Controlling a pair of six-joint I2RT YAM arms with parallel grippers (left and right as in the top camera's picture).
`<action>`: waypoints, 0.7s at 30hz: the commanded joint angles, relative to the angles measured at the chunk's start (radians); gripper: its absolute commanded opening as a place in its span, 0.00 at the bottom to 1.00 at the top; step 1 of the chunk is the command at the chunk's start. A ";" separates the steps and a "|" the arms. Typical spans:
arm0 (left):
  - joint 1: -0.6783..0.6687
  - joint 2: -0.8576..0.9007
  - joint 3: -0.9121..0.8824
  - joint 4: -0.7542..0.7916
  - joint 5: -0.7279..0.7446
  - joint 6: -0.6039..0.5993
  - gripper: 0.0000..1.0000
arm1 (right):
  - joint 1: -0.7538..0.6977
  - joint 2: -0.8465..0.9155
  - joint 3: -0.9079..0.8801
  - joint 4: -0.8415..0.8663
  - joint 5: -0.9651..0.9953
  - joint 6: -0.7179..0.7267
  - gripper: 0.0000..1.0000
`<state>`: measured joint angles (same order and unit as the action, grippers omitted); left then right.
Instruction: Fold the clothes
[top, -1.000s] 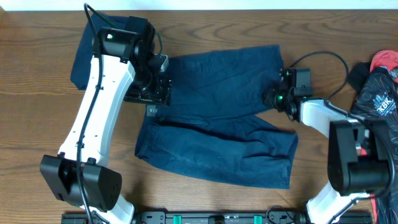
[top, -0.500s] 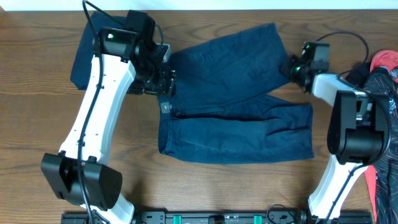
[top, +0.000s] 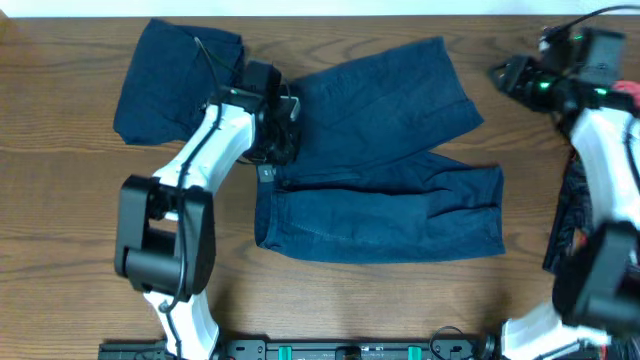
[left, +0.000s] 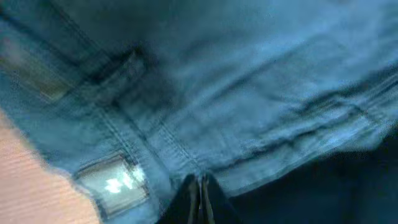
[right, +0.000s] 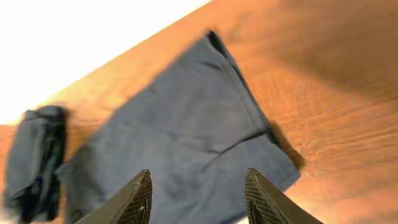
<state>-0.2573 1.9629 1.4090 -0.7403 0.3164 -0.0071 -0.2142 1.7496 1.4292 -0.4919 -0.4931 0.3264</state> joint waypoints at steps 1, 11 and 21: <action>-0.002 0.051 -0.027 0.063 0.019 -0.003 0.06 | 0.003 -0.116 0.019 -0.074 0.009 -0.063 0.46; -0.001 0.288 0.000 0.288 0.012 -0.027 0.06 | 0.006 -0.202 0.016 -0.290 0.022 -0.066 0.46; 0.002 0.365 0.394 0.221 0.015 -0.058 0.06 | 0.047 -0.200 0.012 -0.352 0.062 -0.099 0.48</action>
<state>-0.2592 2.2951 1.7035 -0.4843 0.3798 -0.0540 -0.1947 1.5463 1.4445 -0.8276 -0.4641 0.2611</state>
